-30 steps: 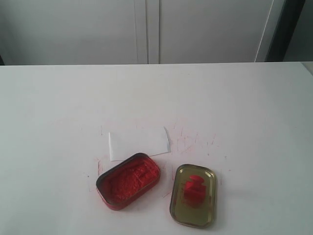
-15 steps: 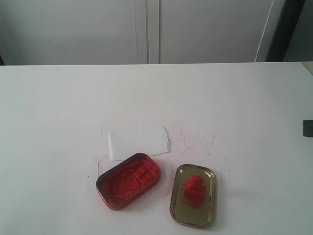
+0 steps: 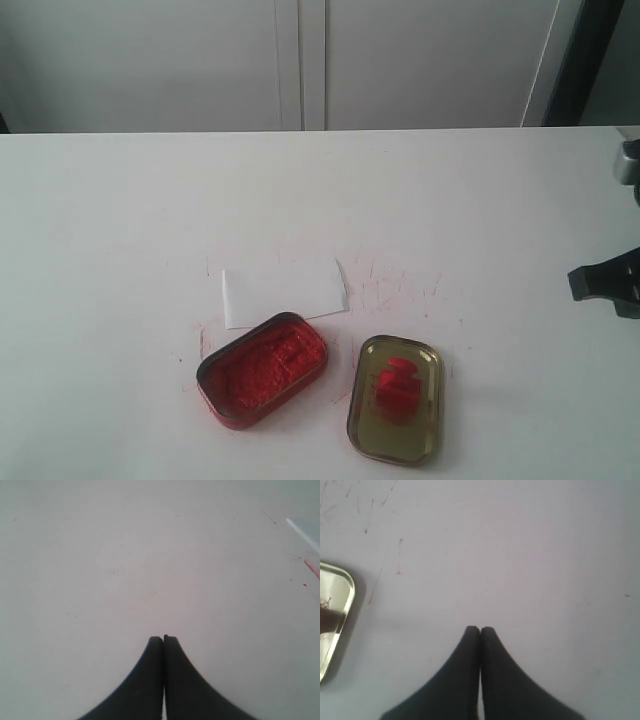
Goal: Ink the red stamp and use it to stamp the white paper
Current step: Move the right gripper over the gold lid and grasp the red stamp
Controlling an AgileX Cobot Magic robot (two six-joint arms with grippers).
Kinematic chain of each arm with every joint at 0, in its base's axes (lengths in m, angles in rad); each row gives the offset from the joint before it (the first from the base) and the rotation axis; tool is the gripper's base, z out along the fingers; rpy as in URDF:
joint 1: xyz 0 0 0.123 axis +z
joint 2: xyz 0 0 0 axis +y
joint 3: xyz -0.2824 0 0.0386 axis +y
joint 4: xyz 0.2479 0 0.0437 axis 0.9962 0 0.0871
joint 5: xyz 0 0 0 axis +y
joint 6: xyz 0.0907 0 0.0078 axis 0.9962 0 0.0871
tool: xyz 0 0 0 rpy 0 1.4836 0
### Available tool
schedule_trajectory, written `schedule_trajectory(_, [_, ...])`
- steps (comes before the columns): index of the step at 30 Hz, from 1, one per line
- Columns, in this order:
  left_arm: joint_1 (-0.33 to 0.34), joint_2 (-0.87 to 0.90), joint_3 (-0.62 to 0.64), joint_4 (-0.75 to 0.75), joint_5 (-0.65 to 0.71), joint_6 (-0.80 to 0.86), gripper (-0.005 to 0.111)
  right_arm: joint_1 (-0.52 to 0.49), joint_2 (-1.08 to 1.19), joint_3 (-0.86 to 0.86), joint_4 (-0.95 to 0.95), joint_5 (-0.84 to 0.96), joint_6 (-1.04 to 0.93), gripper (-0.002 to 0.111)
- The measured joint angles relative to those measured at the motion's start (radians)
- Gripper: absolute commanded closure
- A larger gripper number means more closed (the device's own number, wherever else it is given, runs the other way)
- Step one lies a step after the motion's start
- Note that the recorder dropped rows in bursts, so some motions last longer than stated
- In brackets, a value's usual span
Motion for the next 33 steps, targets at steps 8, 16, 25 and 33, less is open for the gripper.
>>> schedule_trajectory(8, [0.0,0.0,0.0,0.0,0.0,0.0,0.107,0.0,0.146,-0.071,0.085,0.06,-0.117,0.108])
schedule_trajectory(16, [0.0,0.0,0.0,0.0,0.0,0.0,0.107,0.042,0.254,-0.136,0.158,0.091,-0.219,0.108])
schedule_trajectory(25, [0.0,0.0,0.0,0.0,0.0,0.0,0.107,0.243,0.394,-0.235,0.153,0.11,-0.273,0.108])
schedule_trajectory(33, [0.0,0.0,0.0,0.0,0.0,0.0,0.107,0.383,0.466,-0.329,0.151,0.155,-0.362,0.108])
